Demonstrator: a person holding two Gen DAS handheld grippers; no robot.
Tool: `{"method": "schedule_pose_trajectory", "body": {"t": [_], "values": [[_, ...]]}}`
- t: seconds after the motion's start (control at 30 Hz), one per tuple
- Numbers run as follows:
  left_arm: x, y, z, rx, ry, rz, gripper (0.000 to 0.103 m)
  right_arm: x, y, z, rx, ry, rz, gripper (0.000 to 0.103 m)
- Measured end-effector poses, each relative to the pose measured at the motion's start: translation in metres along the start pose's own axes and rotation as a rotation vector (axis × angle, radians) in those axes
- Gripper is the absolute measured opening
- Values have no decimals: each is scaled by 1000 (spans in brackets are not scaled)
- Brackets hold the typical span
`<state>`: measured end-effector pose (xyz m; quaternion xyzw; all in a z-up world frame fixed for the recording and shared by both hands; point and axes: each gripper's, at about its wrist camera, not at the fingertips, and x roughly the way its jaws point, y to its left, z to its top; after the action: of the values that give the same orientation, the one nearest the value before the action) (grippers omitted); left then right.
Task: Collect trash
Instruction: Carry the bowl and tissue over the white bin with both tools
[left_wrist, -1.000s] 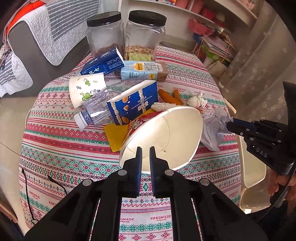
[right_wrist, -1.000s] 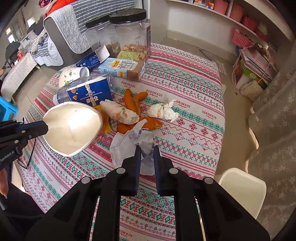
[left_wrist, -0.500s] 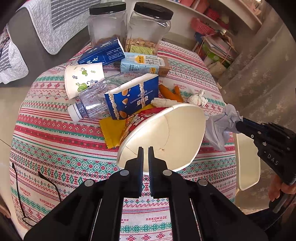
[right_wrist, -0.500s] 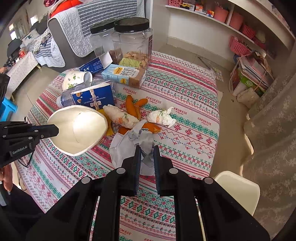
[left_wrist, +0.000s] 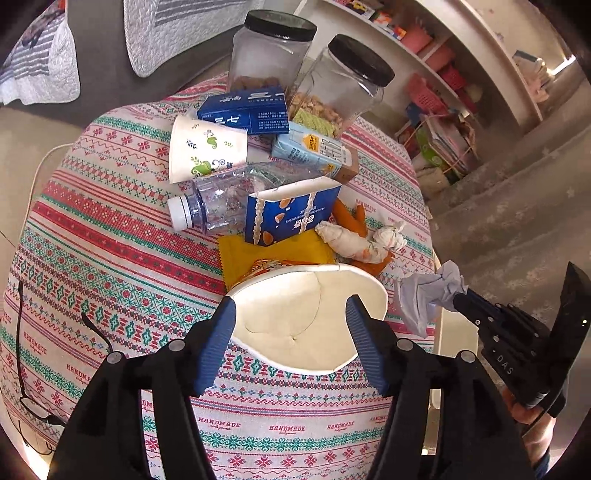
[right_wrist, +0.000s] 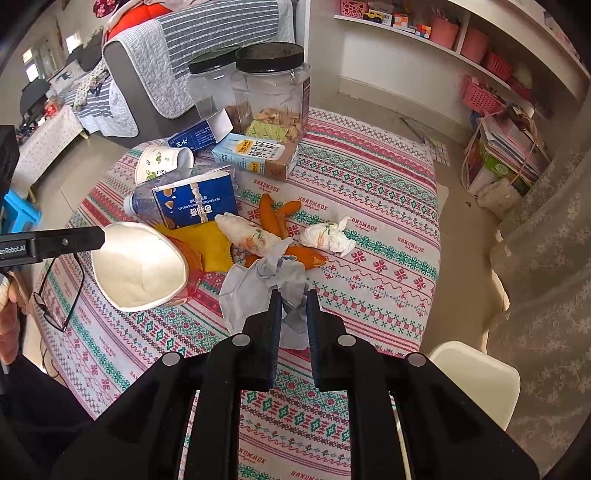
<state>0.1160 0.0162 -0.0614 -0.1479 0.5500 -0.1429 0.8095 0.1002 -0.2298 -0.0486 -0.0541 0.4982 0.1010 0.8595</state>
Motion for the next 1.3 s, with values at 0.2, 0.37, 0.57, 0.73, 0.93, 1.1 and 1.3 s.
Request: {"method": "schedule_pose_trajectory", "body": {"t": [0.2, 0.37, 0.57, 0.73, 0.93, 1.1, 1.3], "values": [[11, 8, 4, 61, -5, 174, 66, 1, -1, -1, 7, 4, 1, 13], [35, 4, -3, 124, 55, 199, 9, -4, 0, 0, 8, -9, 6, 13], [10, -16, -6, 157, -11, 130, 8, -18, -10, -2, 41, -33, 20, 13], [-1, -28, -8, 184, -43, 112, 8, -32, -15, -6, 58, -63, 19, 13], [-2, -46, -10, 200, -56, 93, 8, -47, -26, -18, 68, -87, -2, 13], [-4, -67, -10, 217, -73, 62, 8, -61, -43, -31, 83, -109, -32, 13], [10, -110, -21, 281, -56, 19, 8, -78, -85, -54, 154, -123, -90, 13]]}}
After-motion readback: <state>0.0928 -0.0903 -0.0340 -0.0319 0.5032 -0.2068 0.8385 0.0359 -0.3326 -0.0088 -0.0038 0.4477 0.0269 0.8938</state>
